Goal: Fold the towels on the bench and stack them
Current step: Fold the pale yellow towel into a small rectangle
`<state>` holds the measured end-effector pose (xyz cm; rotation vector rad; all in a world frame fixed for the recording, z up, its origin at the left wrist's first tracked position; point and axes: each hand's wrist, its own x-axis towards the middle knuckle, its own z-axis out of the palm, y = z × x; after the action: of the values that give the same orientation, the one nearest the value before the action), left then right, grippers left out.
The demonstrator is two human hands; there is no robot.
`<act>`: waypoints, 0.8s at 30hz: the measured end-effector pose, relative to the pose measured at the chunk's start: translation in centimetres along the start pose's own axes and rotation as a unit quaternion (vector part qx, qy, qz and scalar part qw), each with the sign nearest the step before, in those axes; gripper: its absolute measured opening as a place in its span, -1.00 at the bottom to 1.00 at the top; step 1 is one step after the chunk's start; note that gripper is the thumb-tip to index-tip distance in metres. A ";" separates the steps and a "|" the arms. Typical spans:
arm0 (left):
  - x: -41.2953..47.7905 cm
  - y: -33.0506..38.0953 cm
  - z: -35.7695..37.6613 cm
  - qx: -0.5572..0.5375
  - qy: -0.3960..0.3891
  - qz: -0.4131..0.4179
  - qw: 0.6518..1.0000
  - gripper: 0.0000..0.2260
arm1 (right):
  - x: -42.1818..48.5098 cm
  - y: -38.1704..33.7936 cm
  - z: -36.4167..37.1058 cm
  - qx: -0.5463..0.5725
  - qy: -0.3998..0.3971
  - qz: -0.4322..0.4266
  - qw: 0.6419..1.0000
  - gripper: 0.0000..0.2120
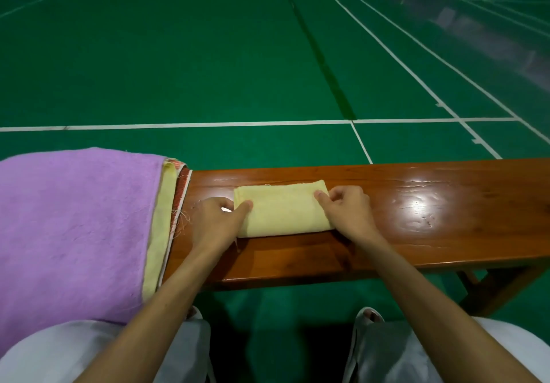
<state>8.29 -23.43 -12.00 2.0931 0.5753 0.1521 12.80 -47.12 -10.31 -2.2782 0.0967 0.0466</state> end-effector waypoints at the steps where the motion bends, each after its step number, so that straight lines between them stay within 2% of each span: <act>1: -0.5 0.2 0.0 0.029 0.026 0.018 0.999 -0.69 | 0.1 0.0 0.0 0.002 0.013 0.000 1.000 -0.67; 3: -1.8 0.7 -0.2 0.129 0.126 0.123 0.976 -0.69 | 0.0 0.0 -0.4 -0.011 0.050 -0.009 0.999 -0.71; 5: -2.8 1.1 0.1 0.194 0.191 0.265 0.925 -0.70 | -0.4 0.1 -0.7 -0.094 0.109 -0.045 0.989 -0.68; 7: -3.4 1.2 1.1 0.221 0.160 0.362 0.892 -0.66 | -1.4 -0.1 -0.7 -0.212 0.183 -0.124 0.952 -0.67; 8: -3.6 1.0 1.8 0.237 0.120 0.378 0.887 -0.61 | -1.9 -0.3 -0.5 -0.236 0.209 -0.175 0.933 -0.67; 10: -4.4 0.5 3.1 0.293 0.044 0.380 0.876 -0.54 | -3.0 -0.6 0.4 -0.247 0.199 -0.272 0.909 -0.60; 13: -4.9 -0.1 3.8 0.366 -0.034 0.355 0.860 -0.44 | -4.1 0.0 2.2 -0.285 0.067 -0.328 0.898 -0.46; 16: -4.2 -0.4 3.4 0.392 -0.059 0.349 0.849 -0.40 | -4.3 0.9 3.2 -0.327 -0.034 -0.307 0.893 -0.36; 18: -3.6 -0.5 3.2 0.381 -0.066 0.339 0.858 -0.41 | -3.8 1.3 3.2 -0.336 -0.068 -0.292 0.893 -0.30; 21: -3.1 -0.8 2.6 0.352 -0.060 0.293 0.887 -0.41 | -3.0 1.7 2.9 -0.336 -0.082 -0.271 0.898 -0.30; 24: -2.8 -1.0 1.7 0.351 -0.048 0.258 0.899 -0.39 | -2.5 2.0 2.4 -0.306 -0.074 -0.224 0.923 -0.30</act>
<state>6.05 -25.55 -13.47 2.9109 -0.0293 0.1531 10.09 -46.51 -13.21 -2.8498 -0.5983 0.0081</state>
